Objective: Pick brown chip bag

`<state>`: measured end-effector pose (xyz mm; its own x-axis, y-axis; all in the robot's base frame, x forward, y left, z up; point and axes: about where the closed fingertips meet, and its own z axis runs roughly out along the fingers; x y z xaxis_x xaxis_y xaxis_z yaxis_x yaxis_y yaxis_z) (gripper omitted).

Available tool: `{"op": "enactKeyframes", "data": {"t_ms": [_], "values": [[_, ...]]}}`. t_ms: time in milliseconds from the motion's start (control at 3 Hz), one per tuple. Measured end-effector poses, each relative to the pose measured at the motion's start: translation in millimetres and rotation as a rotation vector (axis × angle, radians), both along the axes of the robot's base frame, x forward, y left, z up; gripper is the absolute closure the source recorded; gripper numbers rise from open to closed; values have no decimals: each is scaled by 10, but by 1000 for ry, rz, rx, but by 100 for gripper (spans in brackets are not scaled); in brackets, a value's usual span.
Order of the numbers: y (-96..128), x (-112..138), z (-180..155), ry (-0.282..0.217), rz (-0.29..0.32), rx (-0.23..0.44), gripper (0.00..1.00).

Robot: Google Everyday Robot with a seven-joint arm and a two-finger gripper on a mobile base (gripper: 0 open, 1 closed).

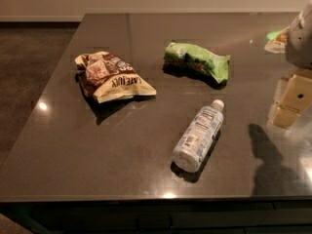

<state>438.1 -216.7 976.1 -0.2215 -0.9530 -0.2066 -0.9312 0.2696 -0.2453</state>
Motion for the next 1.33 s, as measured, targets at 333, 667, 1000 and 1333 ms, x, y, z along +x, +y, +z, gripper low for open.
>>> {"op": "enactKeyframes", "data": {"t_ms": [333,667,1000,1333], "values": [[0,0,0,0,0,0,0],[111,95,16,-24,-15,9,0],[293,306,10,-46,-48,35,0],[572,474,-13,-52,-53,83,0]]}}
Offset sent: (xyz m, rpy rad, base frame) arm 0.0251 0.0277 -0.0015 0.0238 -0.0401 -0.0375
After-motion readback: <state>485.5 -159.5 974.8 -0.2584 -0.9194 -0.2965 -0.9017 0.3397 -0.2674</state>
